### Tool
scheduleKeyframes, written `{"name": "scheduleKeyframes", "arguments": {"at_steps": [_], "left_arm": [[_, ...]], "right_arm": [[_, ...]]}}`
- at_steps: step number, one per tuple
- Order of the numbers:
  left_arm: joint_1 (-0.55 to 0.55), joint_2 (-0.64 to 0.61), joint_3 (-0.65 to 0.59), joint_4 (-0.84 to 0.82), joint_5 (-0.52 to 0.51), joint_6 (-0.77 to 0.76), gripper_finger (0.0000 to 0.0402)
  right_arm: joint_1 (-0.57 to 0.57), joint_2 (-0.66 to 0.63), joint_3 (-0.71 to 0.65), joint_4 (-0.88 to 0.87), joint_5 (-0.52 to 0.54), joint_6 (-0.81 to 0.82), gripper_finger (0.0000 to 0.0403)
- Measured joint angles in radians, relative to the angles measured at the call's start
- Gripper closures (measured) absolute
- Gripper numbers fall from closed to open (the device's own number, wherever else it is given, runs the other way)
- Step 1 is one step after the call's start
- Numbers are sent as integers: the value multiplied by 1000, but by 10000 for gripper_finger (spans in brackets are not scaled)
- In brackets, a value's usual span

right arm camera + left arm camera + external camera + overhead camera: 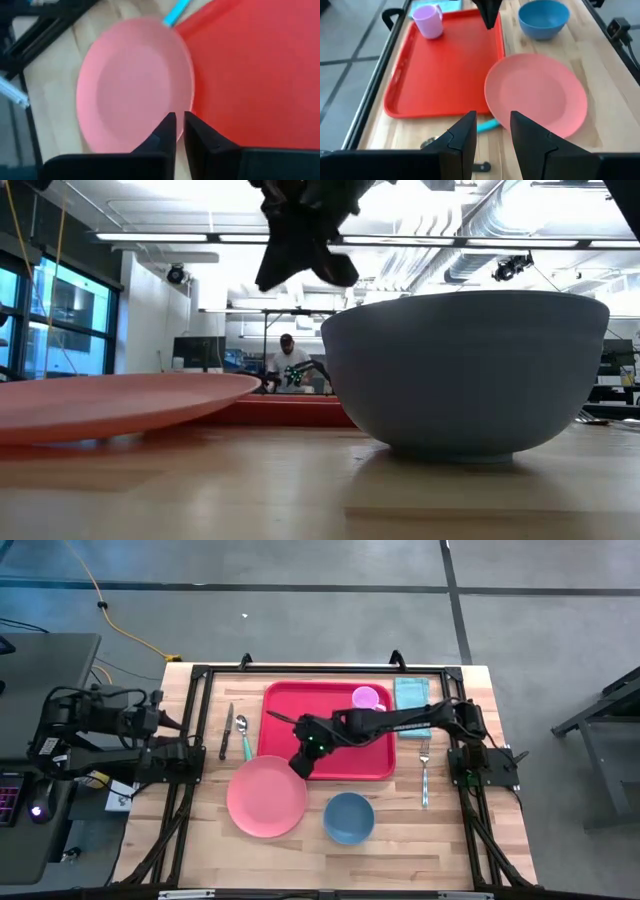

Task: Set up tray
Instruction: Put the pink plate on the tray

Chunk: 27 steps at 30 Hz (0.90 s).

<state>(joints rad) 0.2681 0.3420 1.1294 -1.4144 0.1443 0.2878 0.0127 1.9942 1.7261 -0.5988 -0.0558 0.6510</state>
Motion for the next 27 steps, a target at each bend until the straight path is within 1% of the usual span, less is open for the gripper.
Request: {"name": "scheduleKeyframes", "arguments": {"at_steps": [2, 5, 8, 11, 14, 16, 19, 24, 27], "left_arm": [[0, 0, 1, -1, 14, -5, 250], [0, 0, 2, 27, 32, -5, 250], [0, 0, 2, 55, 36, -6, 250], [0, 0, 2, 83, 37, -6, 250], [0, 0, 2, 91, 37, -8, 250], [0, 0, 2, 91, 34, -10, 250], [0, 0, 2, 91, 34, -10, 250], [0, 0, 2, 91, 30, -10, 250], [0, 0, 2, 90, 30, -10, 250]], "right_arm": [[1, 1, -47, 53, -50, 2, 364], [-3, 2, -154, 170, -135, 47, 316], [-22, 5, -283, 357, -232, 125, 262], [-46, 5, -413, 582, -268, 210, 213], [-70, 5, -499, 743, -293, 294, 179], [-80, 4, -529, 810, -294, 307, 169], [-93, 4, -539, 811, -294, 285, 168], [-112, 4, -538, 828, -303, 235, 179], [-119, 4, -538, 829, -304, 214, 177]]}}
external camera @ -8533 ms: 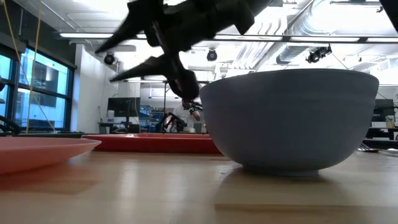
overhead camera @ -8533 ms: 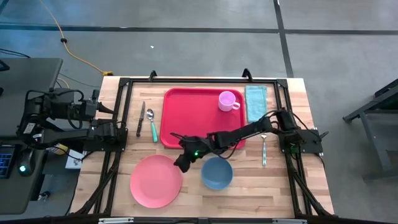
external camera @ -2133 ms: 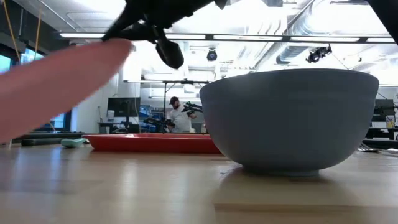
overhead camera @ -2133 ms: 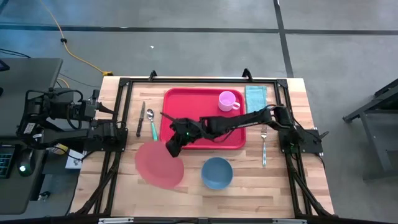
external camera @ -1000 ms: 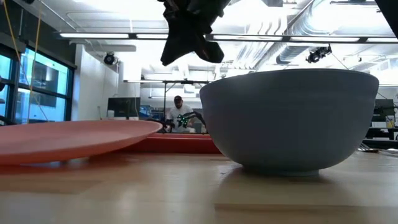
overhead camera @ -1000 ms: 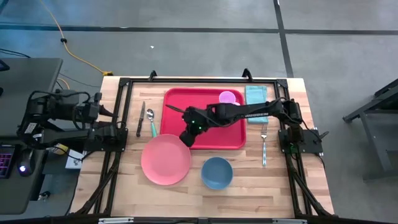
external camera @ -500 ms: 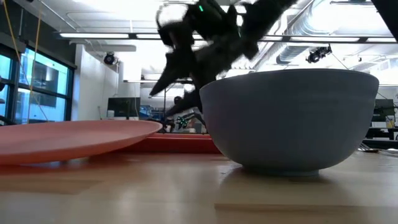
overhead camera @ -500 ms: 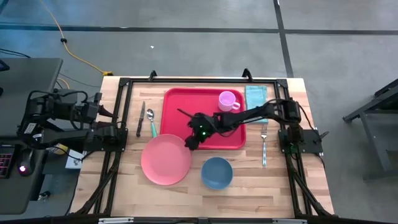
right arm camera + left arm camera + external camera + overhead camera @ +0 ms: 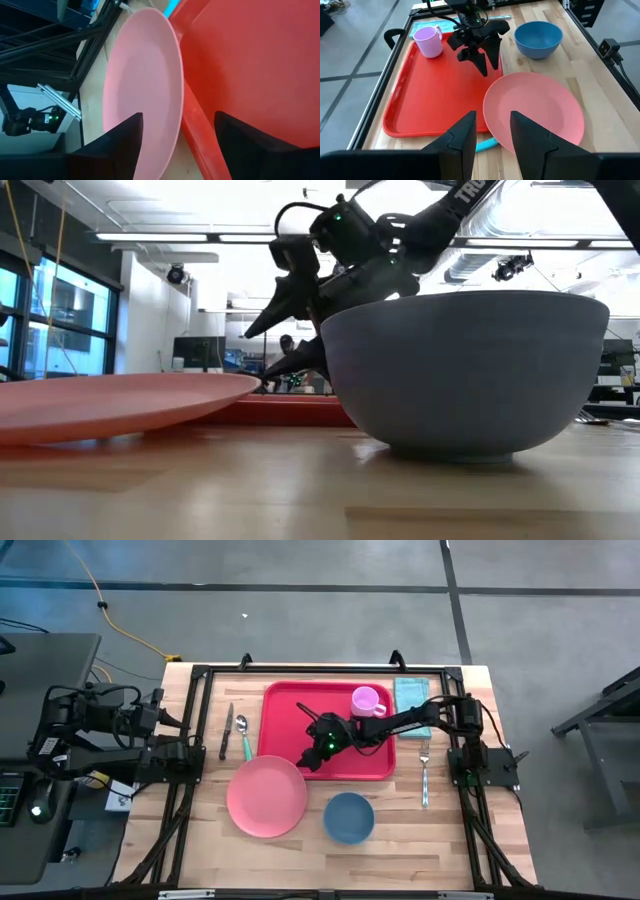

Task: Set up tray
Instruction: Put the pink plate on the tray

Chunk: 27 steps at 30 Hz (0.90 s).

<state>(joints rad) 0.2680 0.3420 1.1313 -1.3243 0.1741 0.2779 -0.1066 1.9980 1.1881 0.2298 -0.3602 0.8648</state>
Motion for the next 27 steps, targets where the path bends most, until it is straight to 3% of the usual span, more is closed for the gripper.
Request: {"name": "scheduleKeyframes", "arguments": {"at_steps": [13, 23, 27], "left_arm": [[0, 0, 0, 0, -11, 0, 250], [0, 0, 0, 0, -11, -22, 250], [0, 0, 0, 0, -11, -26, 250]], "right_arm": [[15, 105, 37, 83, -18, 39, 162], [38, 250, 244, 57, -101, 29, 164], [47, 301, 332, -22, -130, 10, 198]]}}
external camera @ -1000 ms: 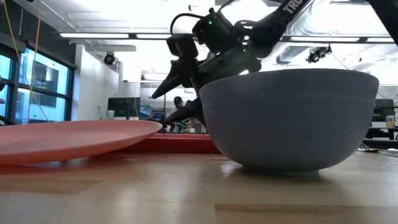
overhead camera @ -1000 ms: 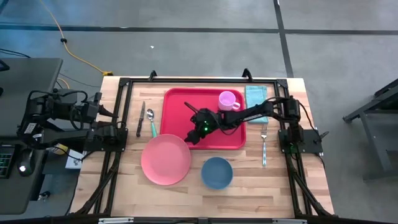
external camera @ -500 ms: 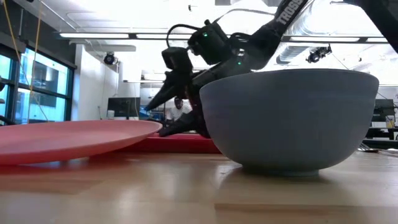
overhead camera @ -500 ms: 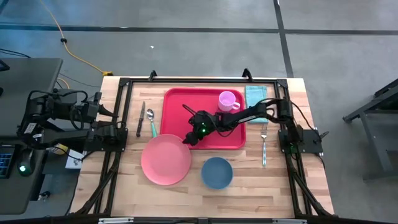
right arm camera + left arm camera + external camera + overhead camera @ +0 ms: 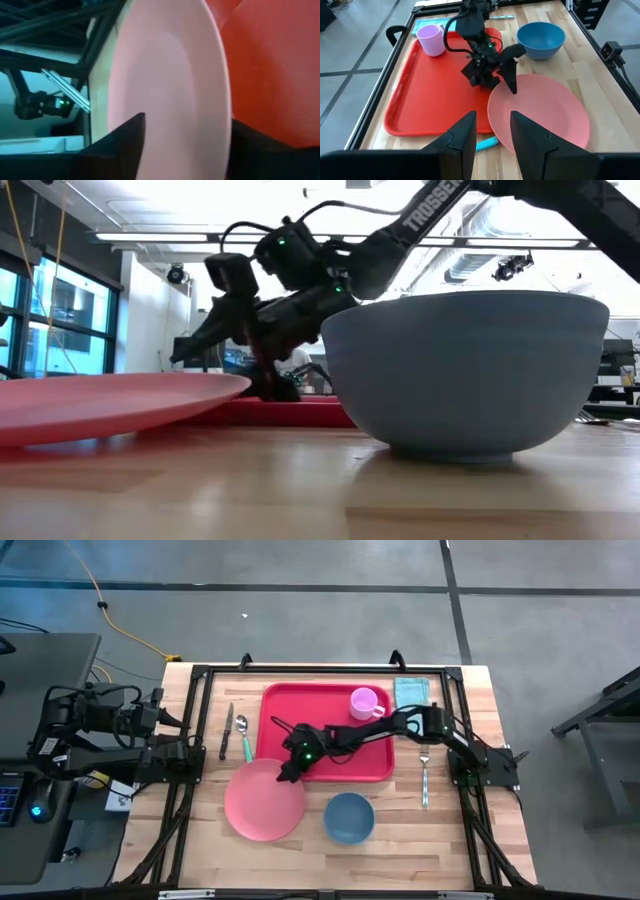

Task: Set up tray
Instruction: Put the pink plate on the tray

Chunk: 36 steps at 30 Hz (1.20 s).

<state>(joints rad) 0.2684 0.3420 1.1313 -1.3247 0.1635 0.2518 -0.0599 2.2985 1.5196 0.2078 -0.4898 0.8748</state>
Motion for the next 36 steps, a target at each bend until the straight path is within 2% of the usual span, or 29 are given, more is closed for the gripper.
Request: {"name": "scheduleKeyframes", "arguments": {"at_steps": [3, 6, 7, 11, 19, 25, 36], "left_arm": [[0, 0, 0, 0, 0, -3, 250], [0, 0, 0, 0, 0, -3, 250], [0, 0, 0, 0, -1, -3, 250], [0, 0, 0, 0, -6, -3, 250], [0, 0, 0, 0, -8, -3, 250], [0, 0, 0, 0, -7, -3, 250], [0, 0, 0, 36, -7, -18, 250]], "right_arm": [[1, 15, 38, -48, -6, -17, 269], [-4, 14, 42, -55, -10, -45, 370], [-7, 10, 42, -53, -19, -50, 385], [-25, -1, 45, -25, -50, -28, 399], [-23, -81, 44, -25, -1, -50, 402], [-22, -182, 44, -60, 74, -97, 403], [-62, -412, 44, -273, 249, -203, 402]]}}
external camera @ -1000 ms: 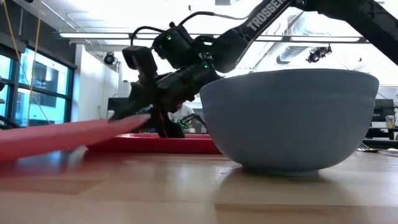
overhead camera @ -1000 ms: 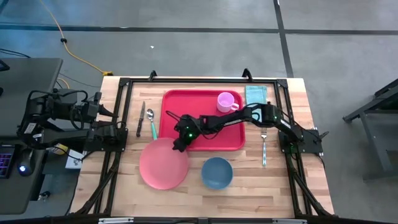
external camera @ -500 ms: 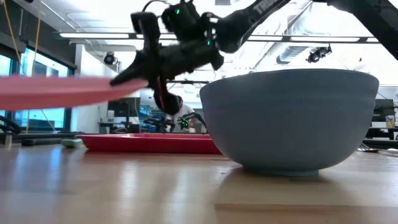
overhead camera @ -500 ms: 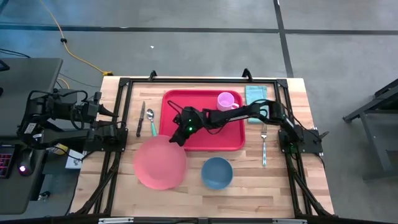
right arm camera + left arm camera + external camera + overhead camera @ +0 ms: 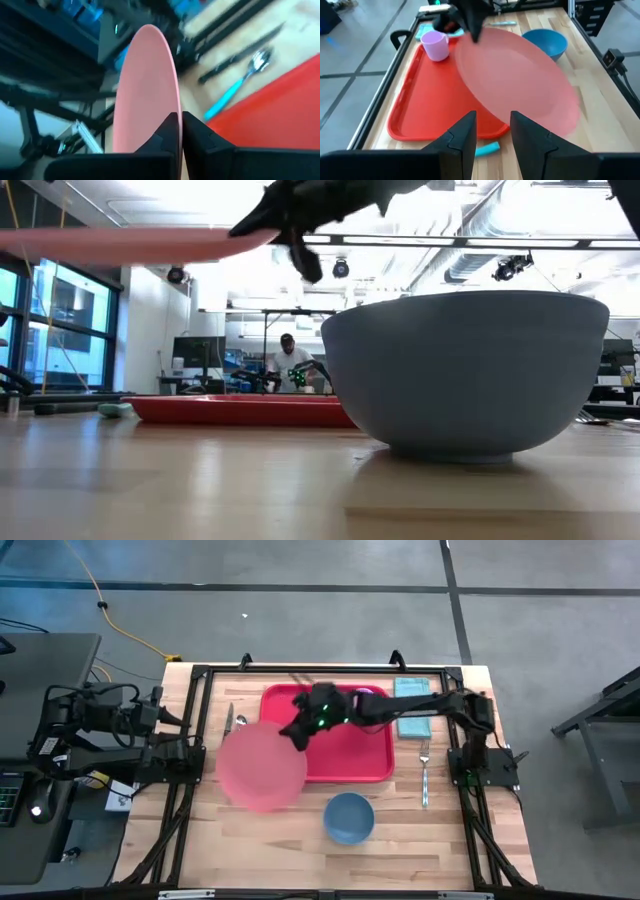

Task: Set up tray
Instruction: Put the pink plate on the tray

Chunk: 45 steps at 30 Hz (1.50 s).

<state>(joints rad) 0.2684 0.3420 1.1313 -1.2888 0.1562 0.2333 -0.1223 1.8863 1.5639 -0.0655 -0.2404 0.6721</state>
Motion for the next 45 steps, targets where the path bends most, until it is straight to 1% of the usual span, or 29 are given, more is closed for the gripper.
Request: {"name": "scheduleKeyframes", "arguments": {"at_steps": [5, 10, 15, 18, 26, 29, 34, 39, 45], "left_arm": [[0, 0, 0, 18, 0, 1, 250], [0, 0, 0, 18, 0, 1, 250], [0, 0, 0, 17, -4, 1, 250], [0, 0, 0, 16, -6, -2, 250], [0, 0, 0, 16, -9, -3, 250], [0, 0, 0, 16, -10, -3, 250], [0, 0, 0, 16, -20, -3, 250], [0, 0, 0, 16, -20, -5, 250], [0, 0, 0, 16, -32, -29, 250]], "right_arm": [[-45, -98, 0, -79, 44, -42, 402], [-131, -163, 0, -219, 75, -73, 402], [-226, -160, 0, -261, 27, -82, 402], [-268, -154, 0, -299, 20, -98, 402], [-352, -144, 0, -425, -10, -153, 403], [-366, -112, 0, -440, -34, -157, 403], [-353, -46, 0, -436, -55, -166, 403], [-342, 6, 0, -440, -61, -180, 403], [-342, 25, 0, -454, -47, -196, 403]]}}
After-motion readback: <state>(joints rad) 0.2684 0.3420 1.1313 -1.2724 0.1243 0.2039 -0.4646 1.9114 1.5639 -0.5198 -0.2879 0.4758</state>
